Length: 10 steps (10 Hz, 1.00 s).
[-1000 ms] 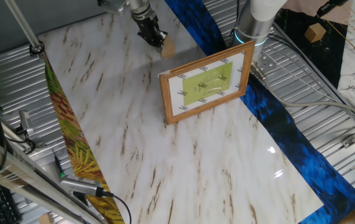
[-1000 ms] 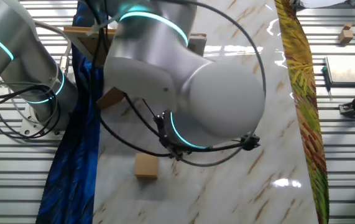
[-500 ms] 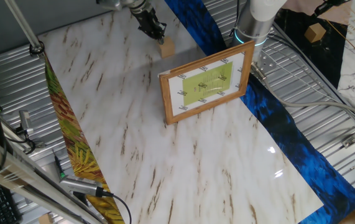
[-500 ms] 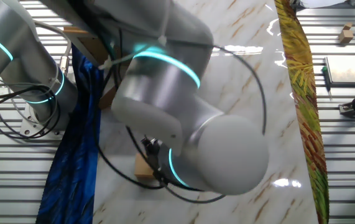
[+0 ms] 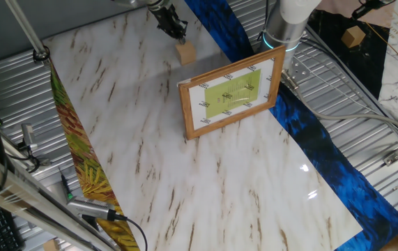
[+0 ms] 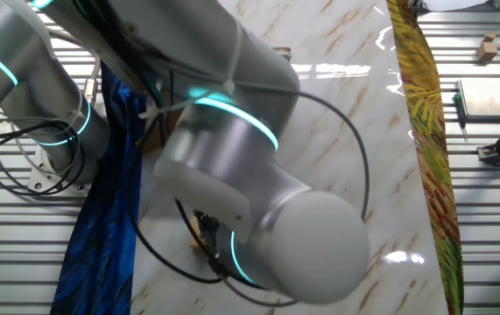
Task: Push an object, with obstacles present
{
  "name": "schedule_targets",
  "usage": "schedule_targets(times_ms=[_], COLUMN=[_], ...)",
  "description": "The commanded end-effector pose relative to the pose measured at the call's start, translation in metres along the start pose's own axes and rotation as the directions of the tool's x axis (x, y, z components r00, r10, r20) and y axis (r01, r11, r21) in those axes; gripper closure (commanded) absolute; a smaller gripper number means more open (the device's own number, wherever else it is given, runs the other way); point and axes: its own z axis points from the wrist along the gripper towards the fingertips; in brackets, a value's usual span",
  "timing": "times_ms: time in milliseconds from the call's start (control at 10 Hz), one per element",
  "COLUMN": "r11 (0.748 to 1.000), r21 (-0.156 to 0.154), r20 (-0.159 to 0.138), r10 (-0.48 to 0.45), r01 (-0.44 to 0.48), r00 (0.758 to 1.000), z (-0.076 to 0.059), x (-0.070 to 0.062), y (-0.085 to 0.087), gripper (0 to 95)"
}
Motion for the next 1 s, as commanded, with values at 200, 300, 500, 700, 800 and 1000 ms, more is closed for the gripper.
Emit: schedule_targets(times_ms=[200,300,500,700,800,1000], r11=[1.0,1.0,1.0,1.0,1.0,0.999], r21=[0.006,0.006,0.007,0.013,0.01,0.008], r20=[-0.006,-0.006,-0.007,-0.014,-0.011,-0.011], r10=[0.006,0.006,0.006,0.005,0.019,0.036], r01=[-0.006,-0.006,-0.005,-0.005,-0.019,-0.036], r00=[1.0,1.0,1.0,1.0,1.0,0.999], z=[0.0012,0.0011,0.0009,0.0009,0.0009,0.0007], x=[0.0022,0.0022,0.0001,0.0001,0.0001,0.0], y=[-0.0004,-0.0004,0.0004,0.0004,0.0004,0.0005], gripper=[95.0,95.0,95.0,95.0,95.0,95.0])
